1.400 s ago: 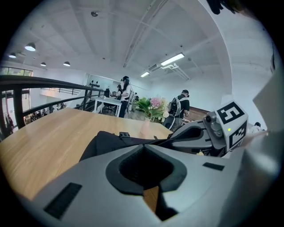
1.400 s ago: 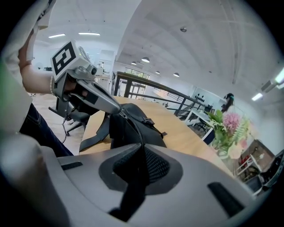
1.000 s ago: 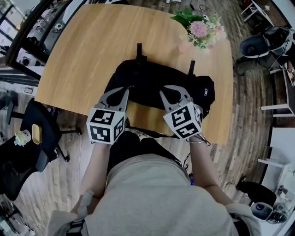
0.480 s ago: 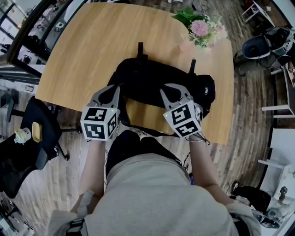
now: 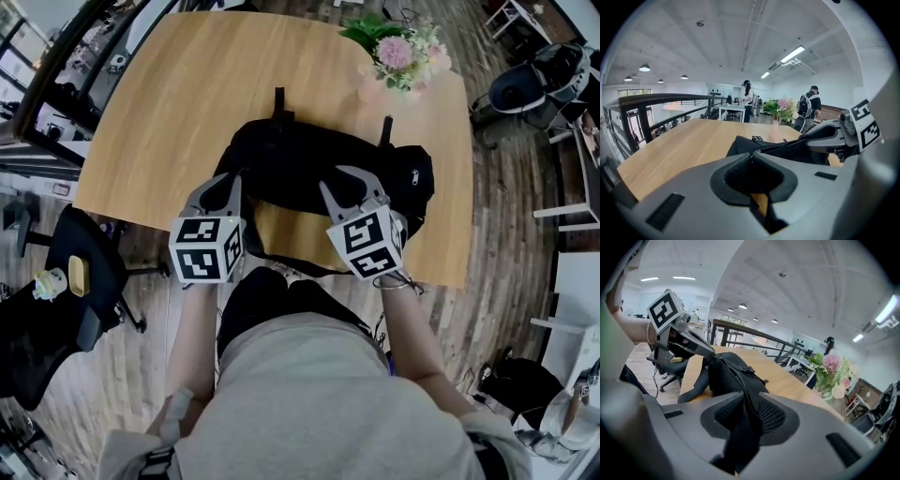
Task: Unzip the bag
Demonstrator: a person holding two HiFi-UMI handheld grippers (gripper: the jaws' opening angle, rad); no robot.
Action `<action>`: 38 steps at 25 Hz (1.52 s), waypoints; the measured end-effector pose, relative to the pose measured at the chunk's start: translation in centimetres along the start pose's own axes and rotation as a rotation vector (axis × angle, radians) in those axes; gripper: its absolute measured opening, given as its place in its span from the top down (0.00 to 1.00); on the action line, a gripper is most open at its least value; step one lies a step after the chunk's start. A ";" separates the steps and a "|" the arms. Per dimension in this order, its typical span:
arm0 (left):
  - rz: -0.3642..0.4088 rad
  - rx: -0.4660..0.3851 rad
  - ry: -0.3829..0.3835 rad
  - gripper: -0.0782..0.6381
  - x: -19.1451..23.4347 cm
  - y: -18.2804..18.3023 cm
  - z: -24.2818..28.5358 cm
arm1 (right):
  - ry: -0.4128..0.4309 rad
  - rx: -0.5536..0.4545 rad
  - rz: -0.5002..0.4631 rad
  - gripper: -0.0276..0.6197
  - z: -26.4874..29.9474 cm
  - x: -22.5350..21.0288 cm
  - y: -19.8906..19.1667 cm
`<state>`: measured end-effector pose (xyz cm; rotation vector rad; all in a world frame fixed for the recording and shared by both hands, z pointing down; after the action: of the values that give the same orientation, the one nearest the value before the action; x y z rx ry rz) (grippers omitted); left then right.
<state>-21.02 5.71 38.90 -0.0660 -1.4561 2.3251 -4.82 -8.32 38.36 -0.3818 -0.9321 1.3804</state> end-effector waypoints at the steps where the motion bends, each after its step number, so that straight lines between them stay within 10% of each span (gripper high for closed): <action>1: 0.011 0.009 0.003 0.86 -0.1 -0.1 0.0 | -0.006 0.000 0.005 0.79 -0.2 0.0 0.0; 11: 0.029 0.017 -0.023 0.86 -1.3 -0.8 -1.4 | -0.041 -0.017 0.086 0.74 -2.2 -0.1 -0.7; 24: 0.017 -0.081 -0.279 0.86 -7.0 0.9 -2.9 | -0.070 -0.179 0.366 0.73 -7.2 -0.2 -1.5; 38: 0.119 -0.025 -0.380 0.86 -12.2 0.6 -2.7 | -0.041 -0.315 0.629 0.95 -11.3 1.3 -4.0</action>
<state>-9.26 3.48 35.09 0.3073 -1.6979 2.5148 6.13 -4.79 34.88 -0.9483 -1.1197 1.8110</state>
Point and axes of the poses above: the fingertips, and each gripper's own axes: z forward along the fingers, x to its left, y out of its top, the point moved 7 cm from there along -z, backward along the fingers, and after that the axes turned 2 degrees about x, right-handed, at the moved point
